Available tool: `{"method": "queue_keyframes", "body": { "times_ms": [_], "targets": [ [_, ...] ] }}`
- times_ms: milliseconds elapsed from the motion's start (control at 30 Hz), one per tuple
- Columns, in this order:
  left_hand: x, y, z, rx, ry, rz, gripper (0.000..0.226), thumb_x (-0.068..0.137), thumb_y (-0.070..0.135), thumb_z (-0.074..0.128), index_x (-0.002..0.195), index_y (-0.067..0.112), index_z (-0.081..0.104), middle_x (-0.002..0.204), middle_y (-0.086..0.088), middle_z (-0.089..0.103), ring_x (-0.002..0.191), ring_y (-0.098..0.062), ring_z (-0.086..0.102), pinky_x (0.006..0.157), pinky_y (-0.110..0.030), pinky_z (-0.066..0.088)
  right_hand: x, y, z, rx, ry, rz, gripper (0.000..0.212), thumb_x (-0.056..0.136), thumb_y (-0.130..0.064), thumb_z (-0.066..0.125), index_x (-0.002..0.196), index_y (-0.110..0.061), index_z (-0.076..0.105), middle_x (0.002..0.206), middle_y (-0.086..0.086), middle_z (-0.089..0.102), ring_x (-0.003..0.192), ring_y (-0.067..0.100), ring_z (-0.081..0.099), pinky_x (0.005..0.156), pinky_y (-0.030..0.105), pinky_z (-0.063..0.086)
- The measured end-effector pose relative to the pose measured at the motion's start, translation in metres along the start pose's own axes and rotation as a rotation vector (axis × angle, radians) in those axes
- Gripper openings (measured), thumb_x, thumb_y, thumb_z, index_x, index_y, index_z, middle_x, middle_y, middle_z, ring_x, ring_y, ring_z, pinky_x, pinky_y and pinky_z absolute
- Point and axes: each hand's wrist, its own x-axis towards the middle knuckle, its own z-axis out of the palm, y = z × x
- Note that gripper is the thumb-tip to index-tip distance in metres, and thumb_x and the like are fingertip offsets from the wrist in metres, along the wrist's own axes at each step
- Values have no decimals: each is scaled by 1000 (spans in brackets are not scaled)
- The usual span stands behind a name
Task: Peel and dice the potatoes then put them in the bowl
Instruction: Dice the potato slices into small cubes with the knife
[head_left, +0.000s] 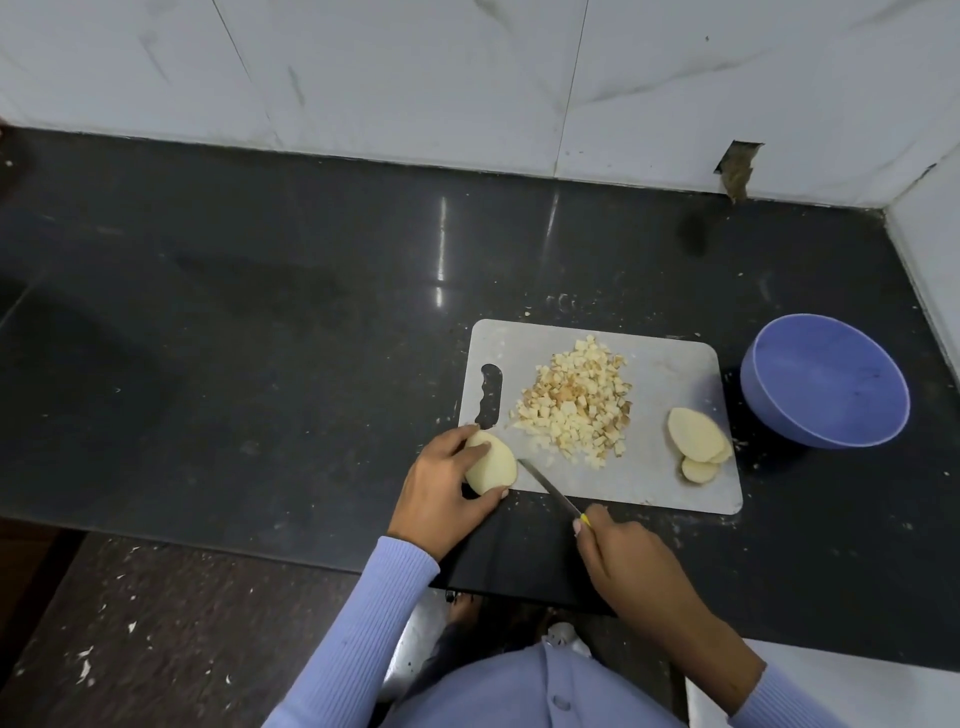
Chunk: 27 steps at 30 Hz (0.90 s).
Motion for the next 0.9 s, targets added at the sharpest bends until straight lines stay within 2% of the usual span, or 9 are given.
{"method": "queue_keyframes", "body": {
  "times_ms": [133,233,333,467,767,900],
  "targets": [
    [3,-3,-2,0,-27,-2,52,64,28,86,111,9,70,133,-7,55,121,-26,52,99,-41,45,3,2,-7,-8,38,80,22,103,-37,25,92,-20,34,67,-3,46,61,21,46,56,32,30],
    [6,-5,-3,-8,-57,0,56,64,28,87,114,10,69,135,-4,54,123,-23,51,99,-42,46,12,-12,-14,2,46,44,25,103,-37,24,96,-18,39,77,4,57,71,26,56,59,33,35],
    [7,-7,-2,-19,-66,0,55,64,28,87,114,11,69,136,-1,54,121,-20,54,98,-41,47,25,-31,-14,-7,36,-4,28,103,-36,23,102,-14,41,80,6,57,74,27,57,60,32,33],
    [7,-9,-1,-39,-60,-1,55,64,28,87,114,11,69,136,1,54,120,-18,54,99,-41,47,34,-34,-8,-39,30,32,32,104,-34,22,110,-11,44,91,10,63,81,29,59,61,32,33],
    [10,-7,5,-91,-64,28,48,67,24,85,111,10,71,139,0,51,123,-19,53,99,-41,48,24,-23,-13,91,87,57,27,103,-35,25,95,-16,41,68,-3,48,63,18,48,58,31,33],
    [4,-5,13,23,-26,88,34,70,23,83,102,14,75,139,-13,48,132,-26,43,108,-44,35,25,-30,-12,83,92,31,25,103,-36,24,91,-18,37,66,-3,45,63,19,48,57,32,33]
  ]
}}
